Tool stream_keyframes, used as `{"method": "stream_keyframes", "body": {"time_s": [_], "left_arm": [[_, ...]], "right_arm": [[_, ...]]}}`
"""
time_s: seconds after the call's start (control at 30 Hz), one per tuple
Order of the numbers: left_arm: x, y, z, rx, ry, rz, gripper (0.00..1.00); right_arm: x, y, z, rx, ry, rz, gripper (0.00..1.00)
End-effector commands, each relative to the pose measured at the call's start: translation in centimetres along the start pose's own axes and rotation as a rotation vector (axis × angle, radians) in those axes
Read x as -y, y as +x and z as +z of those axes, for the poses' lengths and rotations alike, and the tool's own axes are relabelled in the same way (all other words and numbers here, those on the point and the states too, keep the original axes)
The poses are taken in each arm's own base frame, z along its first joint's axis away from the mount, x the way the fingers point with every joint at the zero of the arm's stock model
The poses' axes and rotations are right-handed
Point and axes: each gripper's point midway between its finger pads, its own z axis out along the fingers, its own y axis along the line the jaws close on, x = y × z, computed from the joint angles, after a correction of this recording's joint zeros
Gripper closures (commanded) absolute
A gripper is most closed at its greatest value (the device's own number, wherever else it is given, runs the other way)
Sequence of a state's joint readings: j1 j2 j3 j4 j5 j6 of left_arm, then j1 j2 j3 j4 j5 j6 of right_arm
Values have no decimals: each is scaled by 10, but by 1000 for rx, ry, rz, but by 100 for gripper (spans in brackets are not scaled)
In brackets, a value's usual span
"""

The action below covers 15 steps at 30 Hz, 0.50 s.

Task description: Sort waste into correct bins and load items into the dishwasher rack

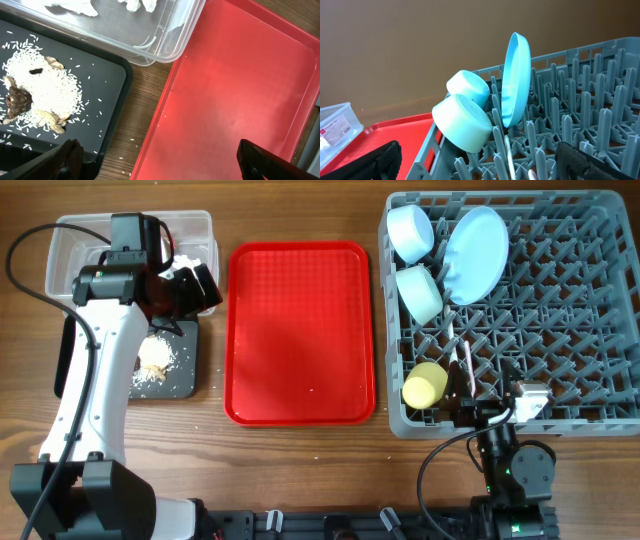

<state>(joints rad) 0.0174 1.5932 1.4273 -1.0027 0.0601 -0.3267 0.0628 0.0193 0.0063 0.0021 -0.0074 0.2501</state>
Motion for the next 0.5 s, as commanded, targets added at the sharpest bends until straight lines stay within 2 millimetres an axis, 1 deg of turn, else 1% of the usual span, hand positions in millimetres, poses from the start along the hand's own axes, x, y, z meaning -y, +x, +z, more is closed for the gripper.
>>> {"method": "stream_keyframes", "body": {"time_s": [0.0, 0.2, 0.27, 0.3, 0.37, 0.47], "left_arm": [[-1, -4, -2, 14, -6, 2, 0], [-1, -4, -2, 14, -6, 2, 0], [-2, -2, -7, 16, -5, 3, 0], [-1, 0, -10, 17, -3, 5, 0], [-2, -6, -21, 62, -7, 9, 0], [7, -23, -49, 196, 47, 18, 0]], "right_arm": [[-4, -3, -1, 12, -22, 15, 0], [-4, -3, -1, 12, -22, 15, 0], [-4, -3, -1, 12, -22, 15, 0], [-4, -3, -1, 12, -22, 15, 0], [-4, -3, -1, 12, -22, 15, 0], [-4, -3, -1, 12, -22, 15, 0]]}}
